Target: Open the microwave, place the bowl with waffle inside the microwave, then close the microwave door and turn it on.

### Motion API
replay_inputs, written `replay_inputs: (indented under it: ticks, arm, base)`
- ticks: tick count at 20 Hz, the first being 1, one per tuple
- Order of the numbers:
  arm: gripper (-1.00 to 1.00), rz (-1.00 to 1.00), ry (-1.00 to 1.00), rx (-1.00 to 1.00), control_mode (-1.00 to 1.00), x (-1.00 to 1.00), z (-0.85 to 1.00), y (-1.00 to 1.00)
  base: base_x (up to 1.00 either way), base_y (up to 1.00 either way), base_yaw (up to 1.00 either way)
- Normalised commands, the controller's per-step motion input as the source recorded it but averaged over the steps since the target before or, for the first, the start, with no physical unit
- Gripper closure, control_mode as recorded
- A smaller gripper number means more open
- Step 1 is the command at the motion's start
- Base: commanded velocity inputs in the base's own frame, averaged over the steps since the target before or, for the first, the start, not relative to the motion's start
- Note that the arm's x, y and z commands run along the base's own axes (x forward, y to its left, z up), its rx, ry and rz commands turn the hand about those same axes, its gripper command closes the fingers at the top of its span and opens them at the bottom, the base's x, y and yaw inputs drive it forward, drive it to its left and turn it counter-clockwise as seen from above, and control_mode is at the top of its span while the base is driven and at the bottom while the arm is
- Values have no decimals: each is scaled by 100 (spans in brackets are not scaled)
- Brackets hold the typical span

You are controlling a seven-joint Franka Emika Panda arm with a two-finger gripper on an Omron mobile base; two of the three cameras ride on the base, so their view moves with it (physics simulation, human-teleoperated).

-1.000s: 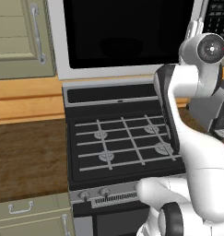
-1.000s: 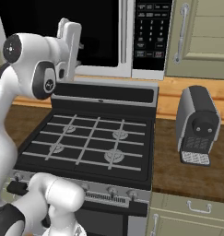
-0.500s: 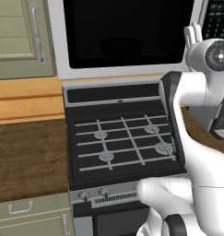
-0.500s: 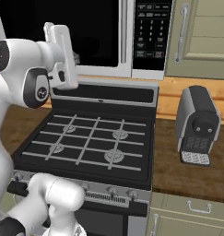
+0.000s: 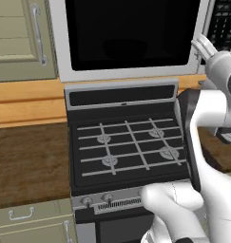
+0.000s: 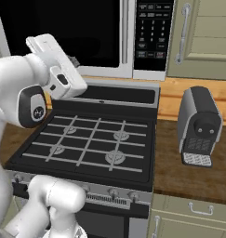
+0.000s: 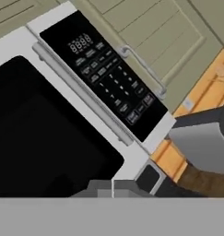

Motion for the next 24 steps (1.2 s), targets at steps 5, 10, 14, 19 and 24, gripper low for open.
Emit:
replay_inputs:
  ticks: [5,10,14,19,24]
  arm:
    - [100,4,2,-55,-100,-41,0,-9]
    - [100,1,10,-47,-100,-13,2,-1]
    - [100,1,5,-21,-100,0,11,-24]
    - [100,8,9,2,-100,0,1,-65]
    - [100,13,12,1,-100,1,0,-32]
  base:
    - [0,0,0]
    - [0,0,0]
    - [0,0,0]
    - [0,0,0]
    - [0,0,0]
